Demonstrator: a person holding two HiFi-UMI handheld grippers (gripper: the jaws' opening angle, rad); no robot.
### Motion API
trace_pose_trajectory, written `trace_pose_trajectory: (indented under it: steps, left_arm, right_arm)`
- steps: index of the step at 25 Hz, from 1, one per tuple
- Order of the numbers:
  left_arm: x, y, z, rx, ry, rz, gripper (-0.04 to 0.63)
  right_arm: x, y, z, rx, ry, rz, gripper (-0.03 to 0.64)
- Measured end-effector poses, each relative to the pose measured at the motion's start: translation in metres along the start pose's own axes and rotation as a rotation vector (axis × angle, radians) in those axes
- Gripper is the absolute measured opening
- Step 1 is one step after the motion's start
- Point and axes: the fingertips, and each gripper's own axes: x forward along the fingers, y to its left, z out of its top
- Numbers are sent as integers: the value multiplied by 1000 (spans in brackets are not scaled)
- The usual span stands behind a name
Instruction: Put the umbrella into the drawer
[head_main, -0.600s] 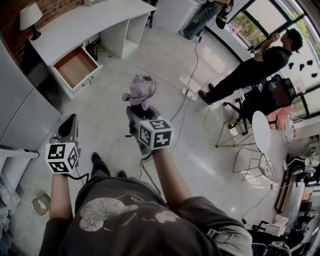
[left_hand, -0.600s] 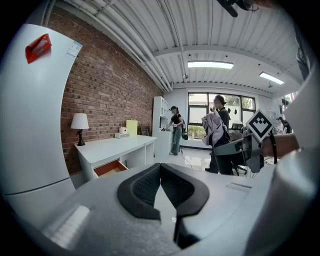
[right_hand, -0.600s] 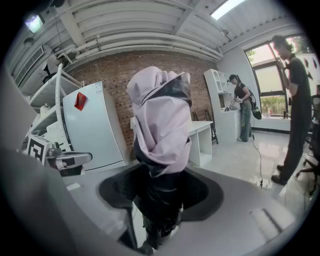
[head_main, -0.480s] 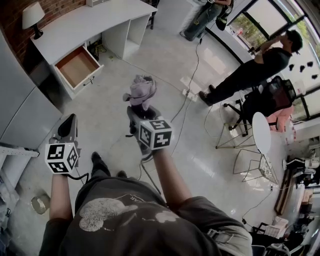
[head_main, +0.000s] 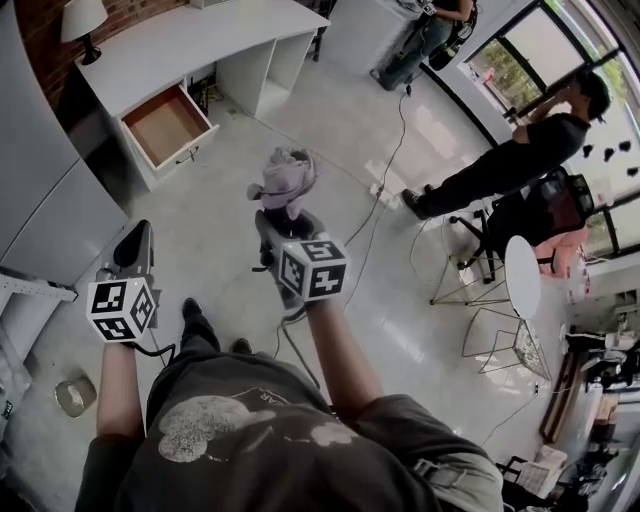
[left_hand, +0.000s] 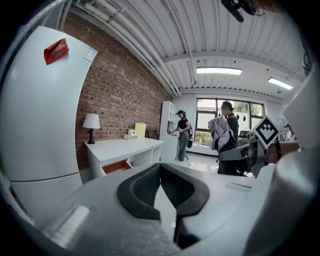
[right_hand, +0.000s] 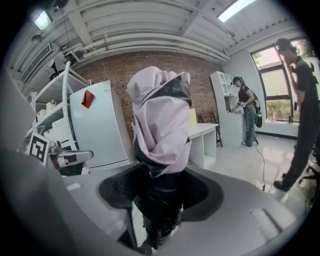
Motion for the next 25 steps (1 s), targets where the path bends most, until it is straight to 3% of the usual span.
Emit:
trace_pose_trajectory:
  steps: [6, 16, 22, 25]
  left_arm:
    - [19, 29, -10, -40, 32, -15, 11]
    - [98, 131, 27, -44, -6, -47, 11]
    - [123, 176, 21, -103, 13, -48, 11]
    - [134, 183, 23, -87, 8, -59, 11]
  right_arm:
    - [32, 0, -1, 15, 36, -13, 229]
    - [141, 13, 63, 17, -11, -60, 230]
    - [193, 30, 66, 24, 26, -74, 230]
    - [216, 35, 67, 3, 54, -54, 230]
